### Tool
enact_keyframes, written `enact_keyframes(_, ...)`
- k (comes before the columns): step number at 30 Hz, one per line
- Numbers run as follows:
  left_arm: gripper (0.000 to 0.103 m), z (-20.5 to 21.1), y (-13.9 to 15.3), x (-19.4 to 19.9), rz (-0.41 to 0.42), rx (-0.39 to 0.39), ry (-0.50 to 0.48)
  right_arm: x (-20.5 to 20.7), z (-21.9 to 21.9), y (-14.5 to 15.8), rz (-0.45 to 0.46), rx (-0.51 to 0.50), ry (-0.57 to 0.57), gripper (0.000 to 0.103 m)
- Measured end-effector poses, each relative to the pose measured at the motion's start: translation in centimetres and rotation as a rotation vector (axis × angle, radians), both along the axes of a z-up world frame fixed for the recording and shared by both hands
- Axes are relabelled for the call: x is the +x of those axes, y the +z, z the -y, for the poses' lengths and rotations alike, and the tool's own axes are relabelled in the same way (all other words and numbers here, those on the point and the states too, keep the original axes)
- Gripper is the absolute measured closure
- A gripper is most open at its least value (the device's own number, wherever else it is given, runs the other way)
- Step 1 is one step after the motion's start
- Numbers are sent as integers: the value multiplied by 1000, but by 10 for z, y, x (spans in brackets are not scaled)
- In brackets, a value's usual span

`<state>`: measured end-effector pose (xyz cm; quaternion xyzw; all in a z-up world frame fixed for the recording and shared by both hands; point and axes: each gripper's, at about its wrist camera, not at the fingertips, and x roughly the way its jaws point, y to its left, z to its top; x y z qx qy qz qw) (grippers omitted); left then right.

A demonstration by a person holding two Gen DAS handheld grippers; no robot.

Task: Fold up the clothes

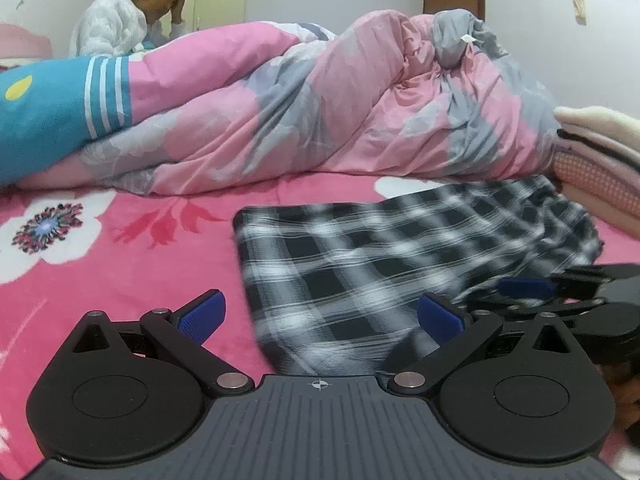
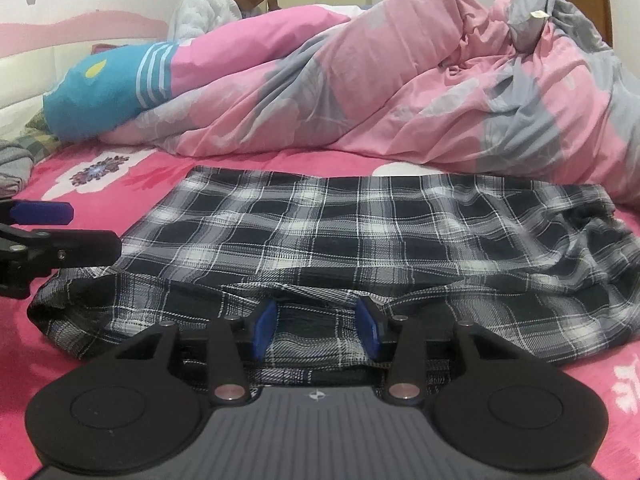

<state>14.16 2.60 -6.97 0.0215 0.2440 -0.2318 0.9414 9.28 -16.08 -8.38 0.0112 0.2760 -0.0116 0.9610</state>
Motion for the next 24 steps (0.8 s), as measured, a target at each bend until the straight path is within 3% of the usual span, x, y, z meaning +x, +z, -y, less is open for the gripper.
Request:
enact_keyframes(12, 0, -17, -5, -13, -187, -77, 181, 0, 0, 0, 0, 9, -3, 56)
enact_keyframes(20, 0, -38, 2, -7, -312, -41, 273, 0, 0, 1, -6, 11, -1, 55)
enact_keyframes(24, 0, -41, 4, -7, -365, -15, 317, -12, -4, 19, 34, 21, 25, 54)
